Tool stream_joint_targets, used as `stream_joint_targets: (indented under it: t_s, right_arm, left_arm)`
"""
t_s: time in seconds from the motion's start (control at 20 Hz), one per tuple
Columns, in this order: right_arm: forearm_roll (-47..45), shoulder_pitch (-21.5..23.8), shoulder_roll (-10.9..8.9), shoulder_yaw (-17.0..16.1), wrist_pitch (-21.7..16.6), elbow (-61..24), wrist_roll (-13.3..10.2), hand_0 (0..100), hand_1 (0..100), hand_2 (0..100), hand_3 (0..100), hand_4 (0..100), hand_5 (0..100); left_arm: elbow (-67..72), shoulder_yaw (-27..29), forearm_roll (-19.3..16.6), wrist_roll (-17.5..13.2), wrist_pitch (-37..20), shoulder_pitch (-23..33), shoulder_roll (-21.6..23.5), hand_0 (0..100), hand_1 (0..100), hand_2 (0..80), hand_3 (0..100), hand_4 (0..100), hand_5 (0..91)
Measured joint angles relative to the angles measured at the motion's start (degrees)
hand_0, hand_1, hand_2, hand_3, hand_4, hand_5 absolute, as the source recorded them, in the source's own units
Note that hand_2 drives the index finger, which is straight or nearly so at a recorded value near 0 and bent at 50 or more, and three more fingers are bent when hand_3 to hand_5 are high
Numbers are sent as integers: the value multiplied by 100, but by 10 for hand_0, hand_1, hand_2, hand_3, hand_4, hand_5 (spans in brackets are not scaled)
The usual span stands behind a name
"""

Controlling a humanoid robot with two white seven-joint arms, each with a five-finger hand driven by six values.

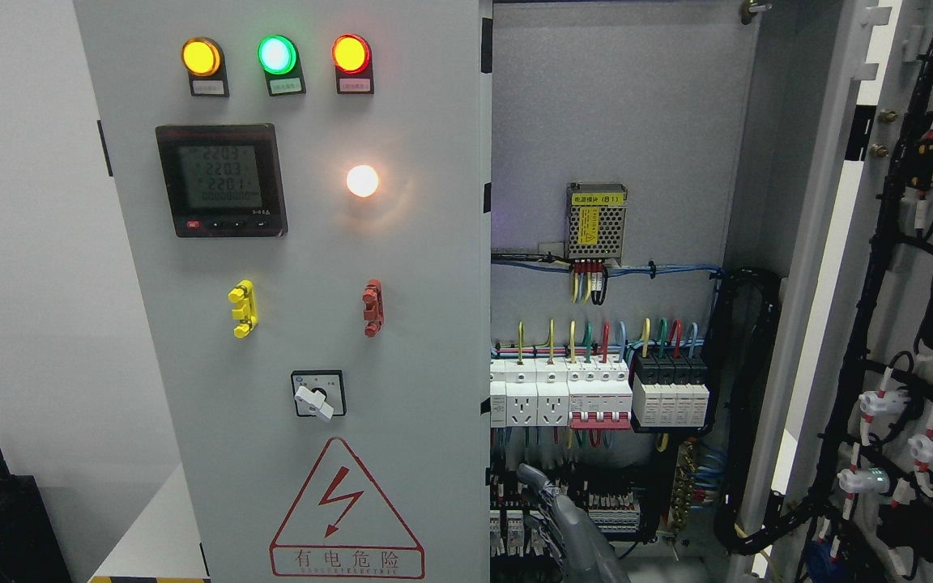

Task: Open door with both hands

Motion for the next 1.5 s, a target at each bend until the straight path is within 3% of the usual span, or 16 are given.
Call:
stream_joint_targets:
  t_s: [0.6, 1.5]
  right_arm:
    - [-595, -365, -199, 113, 313, 122, 27, 0, 0, 0, 0, 0, 0]
    - [-1141, -749, -466, 438, 422, 220, 185, 0, 0, 0, 0, 0, 0]
  left_arm:
    - [0, 0, 0, 0, -1, 0, 0, 0, 0, 0, 0, 33, 0]
    - [0, 0, 0, 0, -26, 0, 0, 0, 0, 0, 0, 33, 0]
